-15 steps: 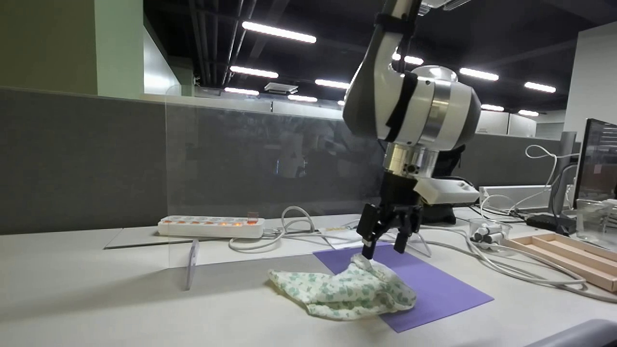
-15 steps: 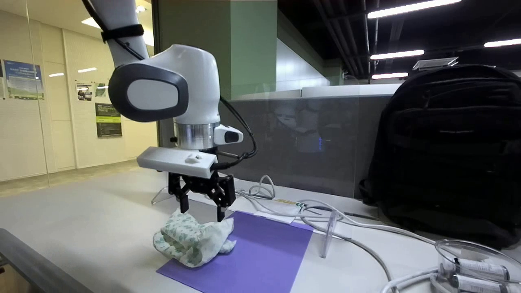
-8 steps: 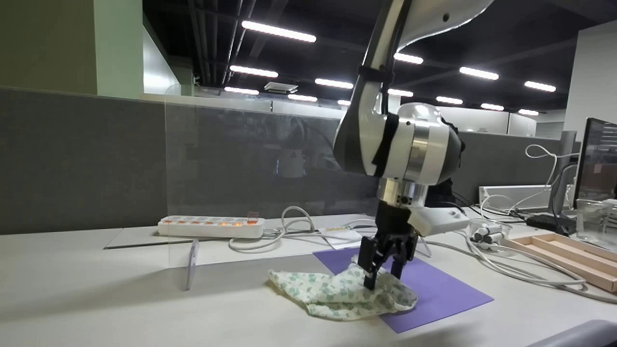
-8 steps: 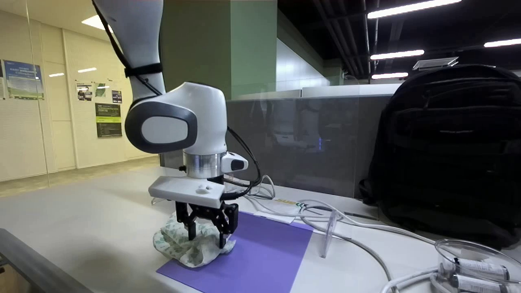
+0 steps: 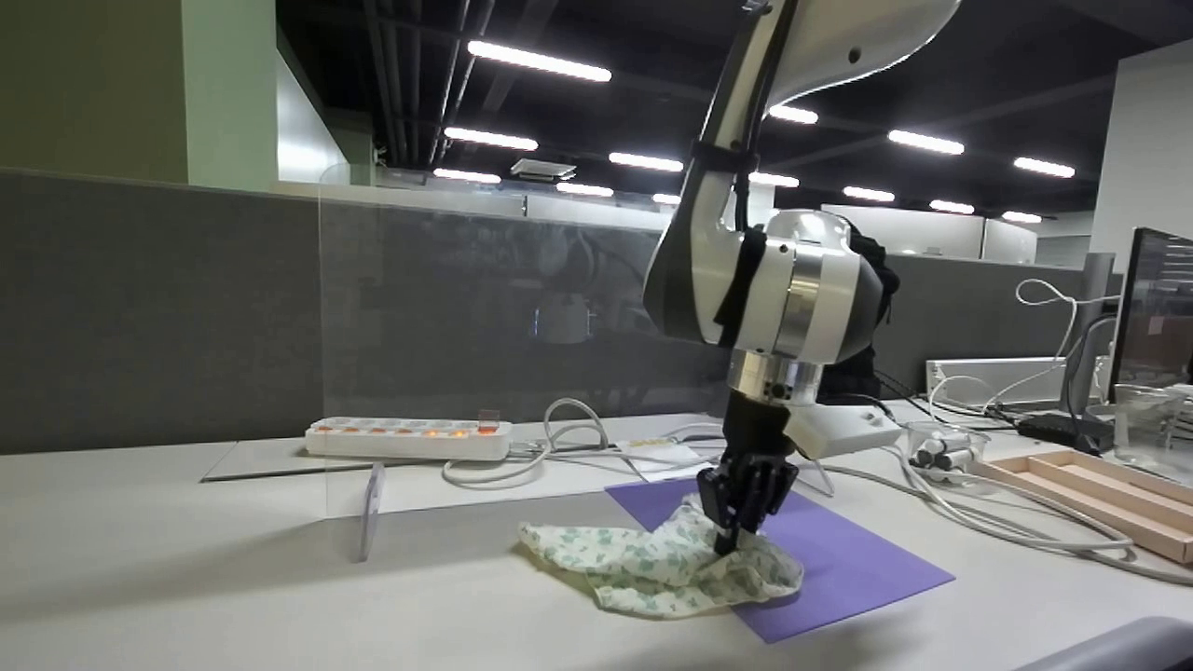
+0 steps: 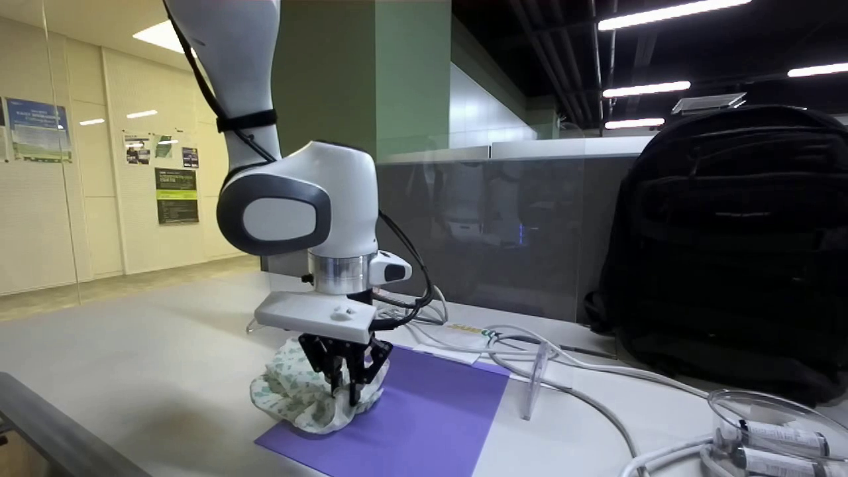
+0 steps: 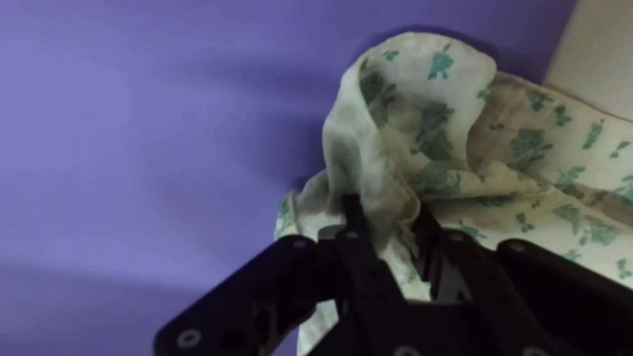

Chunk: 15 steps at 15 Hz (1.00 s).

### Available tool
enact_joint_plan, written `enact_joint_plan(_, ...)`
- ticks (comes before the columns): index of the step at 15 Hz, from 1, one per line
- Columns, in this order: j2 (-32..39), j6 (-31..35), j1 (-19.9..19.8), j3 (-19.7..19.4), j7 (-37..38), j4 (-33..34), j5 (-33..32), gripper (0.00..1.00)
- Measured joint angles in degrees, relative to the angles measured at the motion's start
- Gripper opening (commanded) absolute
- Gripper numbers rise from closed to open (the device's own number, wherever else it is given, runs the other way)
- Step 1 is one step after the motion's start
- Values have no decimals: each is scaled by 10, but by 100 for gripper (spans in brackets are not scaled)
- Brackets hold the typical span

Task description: Put the cloth on the countertop shield

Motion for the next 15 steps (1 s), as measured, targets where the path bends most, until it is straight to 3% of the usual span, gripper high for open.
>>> enact_joint_plan(4, -20, -45, 28, -40, 8, 0, -41, 1)
enact_joint_plan(9, -93, -140, 50, -104, 175, 7, -291, 1)
enact_joint_plan(12, -162, -220, 41, -104, 261, 39, -404, 4)
enact_joint_plan(15, -223, -284, 29, -90, 277, 68, -416, 4)
